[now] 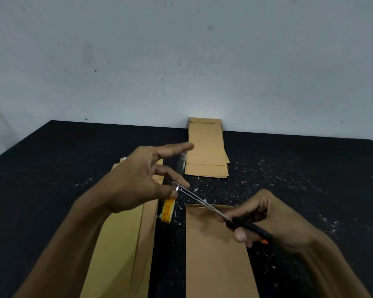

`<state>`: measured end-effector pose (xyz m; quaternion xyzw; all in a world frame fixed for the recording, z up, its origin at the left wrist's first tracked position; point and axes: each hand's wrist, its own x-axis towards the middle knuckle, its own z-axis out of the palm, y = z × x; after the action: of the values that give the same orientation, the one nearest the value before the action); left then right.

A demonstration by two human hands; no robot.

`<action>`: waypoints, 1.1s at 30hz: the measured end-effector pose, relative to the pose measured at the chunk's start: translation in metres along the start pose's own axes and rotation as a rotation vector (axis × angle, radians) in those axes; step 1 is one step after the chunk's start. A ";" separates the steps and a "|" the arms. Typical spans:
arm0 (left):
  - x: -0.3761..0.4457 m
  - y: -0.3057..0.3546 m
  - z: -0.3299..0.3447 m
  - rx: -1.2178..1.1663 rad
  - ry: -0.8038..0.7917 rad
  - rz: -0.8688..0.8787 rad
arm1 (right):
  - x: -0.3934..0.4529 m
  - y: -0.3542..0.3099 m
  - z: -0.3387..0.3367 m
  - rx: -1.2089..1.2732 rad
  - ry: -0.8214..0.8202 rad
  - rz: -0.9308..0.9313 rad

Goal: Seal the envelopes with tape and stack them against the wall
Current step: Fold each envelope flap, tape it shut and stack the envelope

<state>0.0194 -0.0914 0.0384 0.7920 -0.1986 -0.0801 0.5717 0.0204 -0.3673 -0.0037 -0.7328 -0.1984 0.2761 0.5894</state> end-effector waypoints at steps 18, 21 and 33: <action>0.008 -0.004 0.010 -0.143 0.099 0.067 | -0.012 0.001 -0.011 -0.044 0.202 0.103; 0.009 -0.005 0.014 -0.159 0.147 0.116 | -0.011 -0.004 -0.017 -0.175 0.445 0.203; 0.017 -0.009 0.041 -0.170 0.146 0.181 | 0.023 0.002 -0.010 -1.001 0.769 0.530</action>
<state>0.0219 -0.1315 0.0184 0.7235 -0.2198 0.0130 0.6543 0.0438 -0.3612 -0.0084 -0.9869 0.1071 0.0061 0.1208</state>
